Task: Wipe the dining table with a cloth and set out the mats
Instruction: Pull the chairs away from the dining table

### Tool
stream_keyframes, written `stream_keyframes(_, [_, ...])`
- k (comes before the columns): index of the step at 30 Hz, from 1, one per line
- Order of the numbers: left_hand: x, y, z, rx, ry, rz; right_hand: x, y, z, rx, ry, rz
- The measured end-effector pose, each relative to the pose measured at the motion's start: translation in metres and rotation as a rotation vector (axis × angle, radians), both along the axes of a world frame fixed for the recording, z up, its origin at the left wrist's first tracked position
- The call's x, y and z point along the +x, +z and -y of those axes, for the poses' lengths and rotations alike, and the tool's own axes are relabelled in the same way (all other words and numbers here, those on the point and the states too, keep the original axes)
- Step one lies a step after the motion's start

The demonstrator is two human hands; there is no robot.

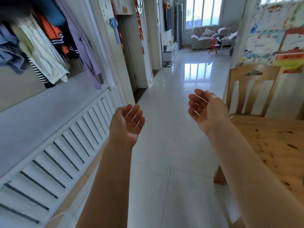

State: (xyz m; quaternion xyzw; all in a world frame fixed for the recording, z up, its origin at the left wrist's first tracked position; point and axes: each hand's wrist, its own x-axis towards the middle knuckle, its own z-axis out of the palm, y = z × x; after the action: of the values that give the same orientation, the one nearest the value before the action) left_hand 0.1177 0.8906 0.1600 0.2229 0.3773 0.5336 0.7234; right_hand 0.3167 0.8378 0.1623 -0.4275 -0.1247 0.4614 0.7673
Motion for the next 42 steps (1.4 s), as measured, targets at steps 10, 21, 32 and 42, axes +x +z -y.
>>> stream_keyframes(10, [0.109, -0.019, -0.173, 0.000, -0.180, 0.021, 0.093, -0.023, -0.144, -0.043, -0.116, 0.036])
stream_keyframes(21, [0.221, -0.002, -0.437, 0.011, -0.373, 0.027, 0.206, -0.002, -0.358, -0.009, -0.268, 0.071])
stream_keyframes(32, [0.394, 0.050, -0.607, 0.159, -0.626, 0.081, 0.332, 0.042, -0.503, 0.049, -0.413, 0.206])
stream_keyframes(42, [0.568, 0.039, -0.723, 0.139, -0.739, 0.066, 0.484, 0.031, -0.620, 0.074, -0.481, 0.197])
